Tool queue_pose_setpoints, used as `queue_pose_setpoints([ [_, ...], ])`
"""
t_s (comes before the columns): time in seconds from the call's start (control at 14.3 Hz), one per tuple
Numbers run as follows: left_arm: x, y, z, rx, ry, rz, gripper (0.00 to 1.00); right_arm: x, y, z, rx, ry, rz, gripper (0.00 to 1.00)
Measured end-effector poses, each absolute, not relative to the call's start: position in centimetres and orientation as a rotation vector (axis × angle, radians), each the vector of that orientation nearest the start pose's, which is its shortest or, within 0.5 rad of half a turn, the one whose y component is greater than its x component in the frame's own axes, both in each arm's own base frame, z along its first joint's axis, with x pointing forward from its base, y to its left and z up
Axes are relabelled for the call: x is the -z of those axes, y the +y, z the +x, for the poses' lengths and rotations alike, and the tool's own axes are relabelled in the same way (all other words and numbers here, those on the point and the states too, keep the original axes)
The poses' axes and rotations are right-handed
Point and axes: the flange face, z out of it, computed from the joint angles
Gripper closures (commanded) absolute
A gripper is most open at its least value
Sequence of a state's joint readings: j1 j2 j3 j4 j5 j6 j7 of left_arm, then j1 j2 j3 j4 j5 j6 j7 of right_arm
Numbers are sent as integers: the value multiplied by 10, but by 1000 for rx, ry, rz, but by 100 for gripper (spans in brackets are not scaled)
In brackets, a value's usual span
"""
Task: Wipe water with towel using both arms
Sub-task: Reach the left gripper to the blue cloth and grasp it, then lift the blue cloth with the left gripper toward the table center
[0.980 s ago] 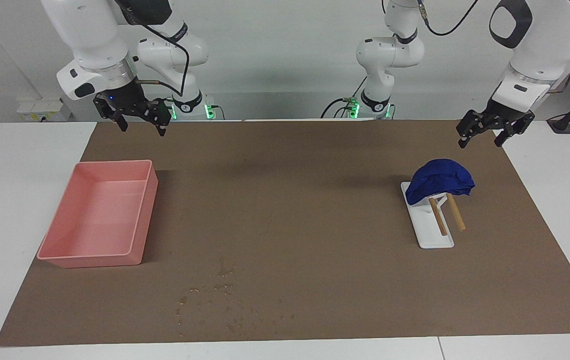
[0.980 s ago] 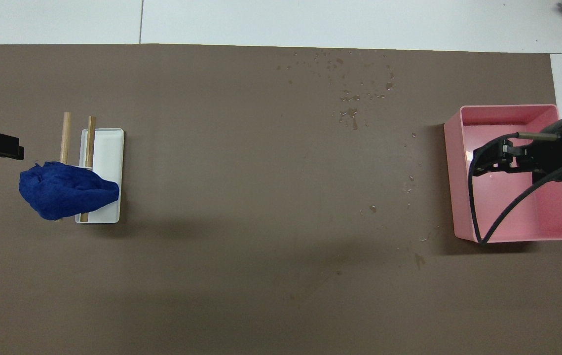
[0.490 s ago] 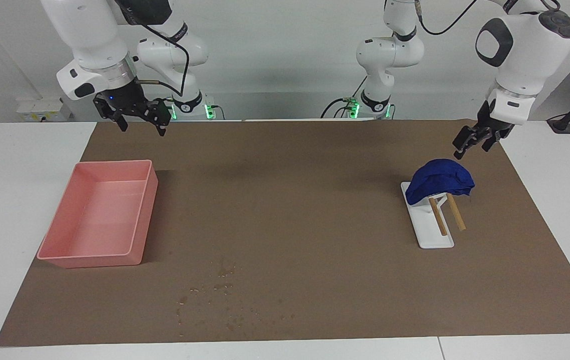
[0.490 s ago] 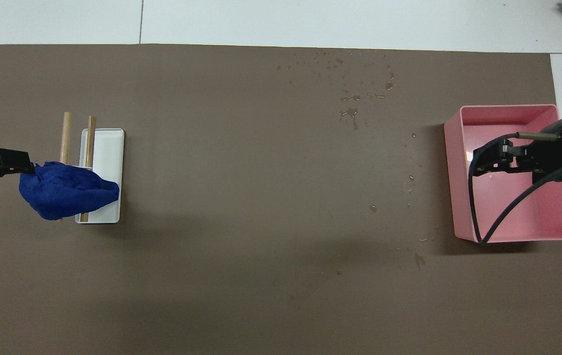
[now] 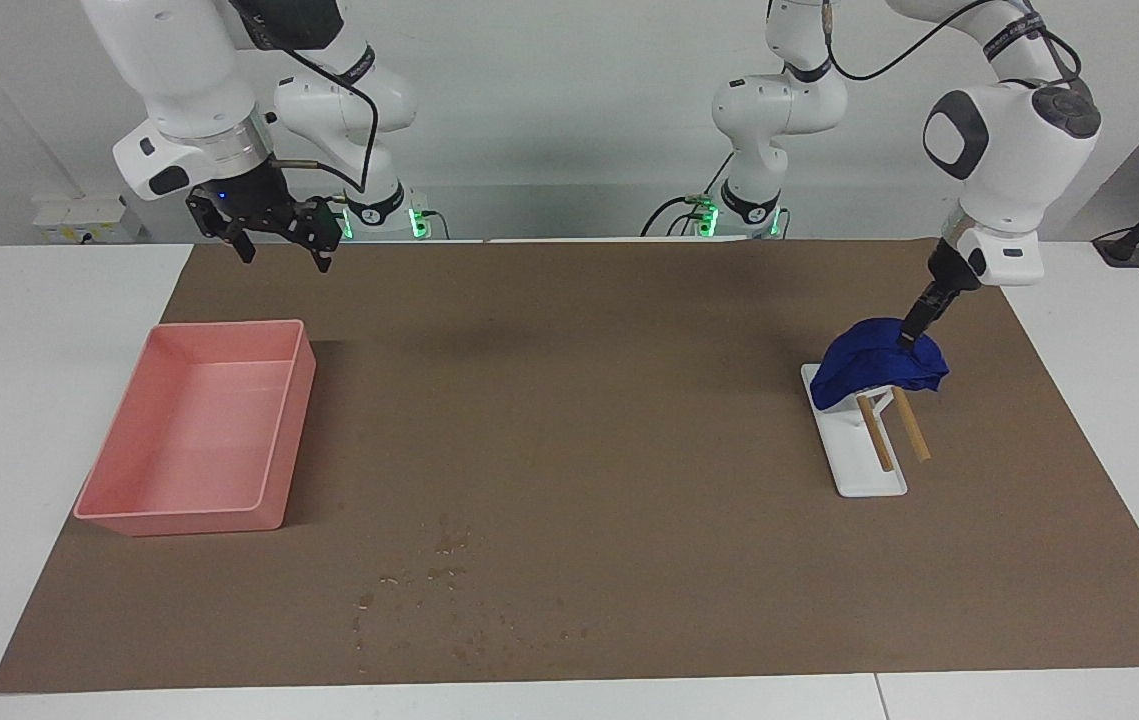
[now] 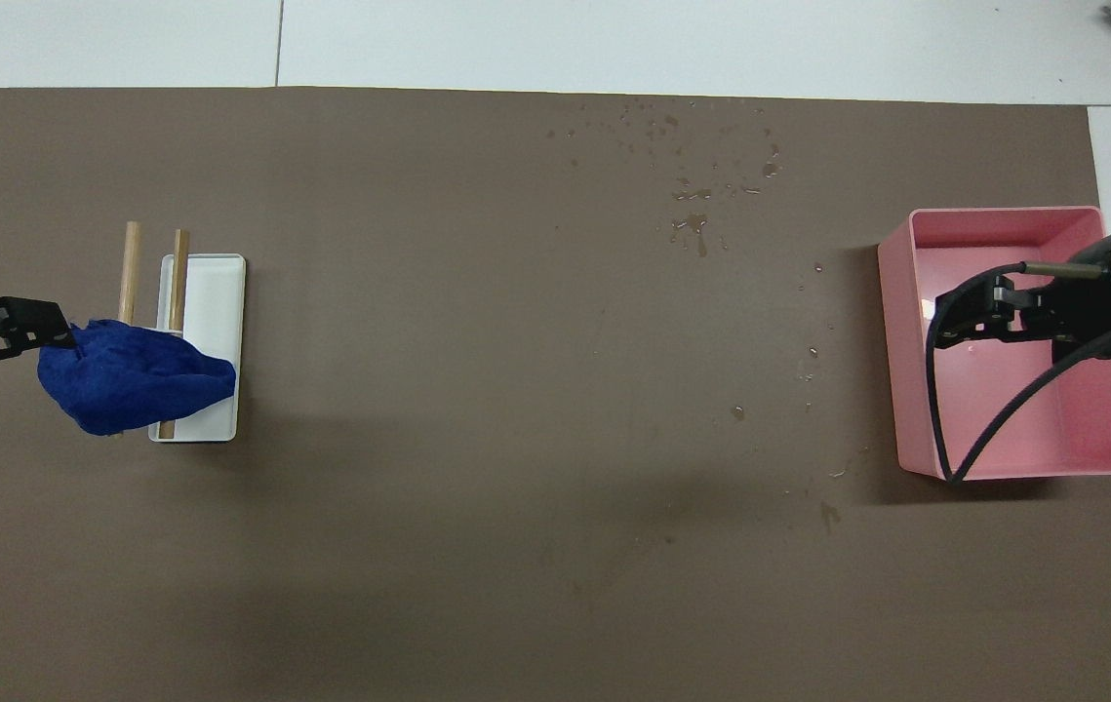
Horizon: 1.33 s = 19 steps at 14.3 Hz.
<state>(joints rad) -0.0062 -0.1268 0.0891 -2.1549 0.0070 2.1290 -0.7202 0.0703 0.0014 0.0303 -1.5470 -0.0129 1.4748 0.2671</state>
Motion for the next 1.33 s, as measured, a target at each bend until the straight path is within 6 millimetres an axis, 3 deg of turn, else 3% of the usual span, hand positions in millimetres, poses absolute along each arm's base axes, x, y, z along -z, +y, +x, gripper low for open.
queue_pose_setpoints([
  [0.21,-439,42,518,170,-1375,-2870,0,-627,53,542,-111,264,-3155,0],
  [0.28,-435,41,517,165,-1382,-2866,13,-627,53,542,-111,264,-3155,0],
  [0.42,-430,40,516,163,-1386,-2863,70,-627,53,542,-111,264,-3155,0],
  [0.49,-430,40,517,168,-1386,-2864,93,-627,53,542,-111,264,-3155,0],
  [0.56,-431,40,518,179,-1386,-2867,100,-627,53,542,-111,264,-3155,0],
  [0.84,-441,40,522,172,-1384,-2866,100,-627,53,542,-111,264,-3155,0],
  [0.98,-455,39,529,113,-1376,-2855,100,-627,53,542,-111,264,-3155,0],
  [1.12,-485,33,541,60,-1372,-2852,100,-627,53,542,-111,264,-3155,0],
  [1.33,-537,5,551,-21,-1456,-2900,100,-627,53,542,-111,264,-3155,0],
])
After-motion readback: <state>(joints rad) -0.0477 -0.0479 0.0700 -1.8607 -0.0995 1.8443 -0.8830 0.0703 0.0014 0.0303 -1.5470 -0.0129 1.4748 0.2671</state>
